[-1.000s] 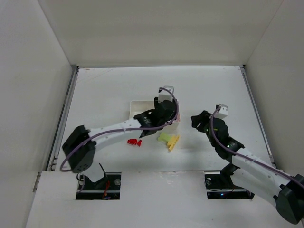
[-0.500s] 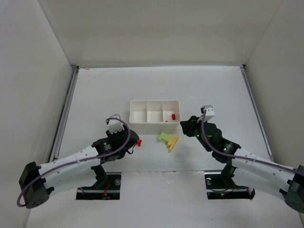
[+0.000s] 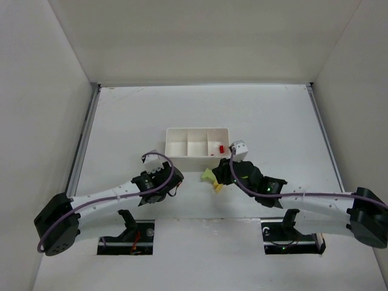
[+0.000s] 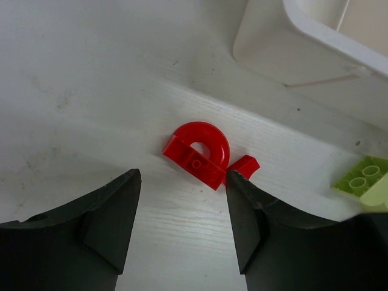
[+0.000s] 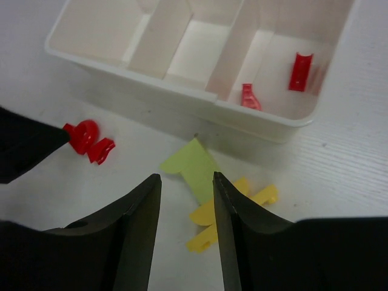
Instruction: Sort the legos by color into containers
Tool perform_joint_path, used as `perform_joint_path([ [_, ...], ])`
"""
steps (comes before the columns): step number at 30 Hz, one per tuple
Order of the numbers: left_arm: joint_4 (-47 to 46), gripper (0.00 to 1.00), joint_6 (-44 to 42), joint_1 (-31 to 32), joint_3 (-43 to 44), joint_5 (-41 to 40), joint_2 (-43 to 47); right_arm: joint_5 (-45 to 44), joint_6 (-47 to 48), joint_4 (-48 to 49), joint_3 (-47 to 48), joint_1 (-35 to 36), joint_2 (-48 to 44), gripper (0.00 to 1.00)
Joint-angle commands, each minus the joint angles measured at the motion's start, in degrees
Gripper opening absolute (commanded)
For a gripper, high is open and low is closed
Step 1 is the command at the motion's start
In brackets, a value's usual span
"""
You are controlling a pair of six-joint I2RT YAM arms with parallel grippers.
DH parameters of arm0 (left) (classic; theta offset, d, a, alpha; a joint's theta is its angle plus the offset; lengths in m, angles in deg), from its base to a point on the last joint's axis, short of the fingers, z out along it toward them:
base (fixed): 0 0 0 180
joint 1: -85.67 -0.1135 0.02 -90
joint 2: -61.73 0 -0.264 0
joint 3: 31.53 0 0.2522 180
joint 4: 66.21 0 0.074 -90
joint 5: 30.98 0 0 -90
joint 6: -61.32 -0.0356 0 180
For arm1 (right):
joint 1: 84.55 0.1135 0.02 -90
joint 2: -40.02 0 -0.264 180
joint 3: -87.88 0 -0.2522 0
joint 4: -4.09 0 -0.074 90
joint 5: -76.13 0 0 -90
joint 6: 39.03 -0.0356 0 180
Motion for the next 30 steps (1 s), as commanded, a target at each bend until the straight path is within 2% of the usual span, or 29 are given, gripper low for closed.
perform_joint_path([
  [1,-5.68,0.56,0.65,-1.25,-1.33,0.25,-0.96,4.13,0.27,5.76,4.29,2.62,1.91,0.46],
  [8,-8.59,0.56,0.74,-2.83,-2.38,0.7,-4.3,5.81,0.27,6.91,6.49,7.37,5.78,0.53],
  [16,-11.76,0.53,0.39,-3.63,-2.91,1.13,-8.78,6.87,0.71,6.91,7.1,7.72,5.79,0.57],
  [20,-13.08,0.43,-0.05,-3.72,-3.17,0.87,-10.28,7.04,0.8,6.38,7.1,7.81,4.21,0.57],
  [23,-12.73,0.29,-0.75,-3.98,-3.26,0.52,-9.85,7.04,1.06,6.12,7.01,7.81,3.76,0.58],
  [25,-11.94,0.23,-1.28,-3.98,-3.35,0.0,-8.71,7.04,1.06,5.94,6.93,7.81,3.59,0.58],
  [30,-8.26,0.15,-1.99,-4.07,-3.52,-2.02,-2.48,6.96,1.77,5.33,6.31,7.29,1.92,0.58],
])
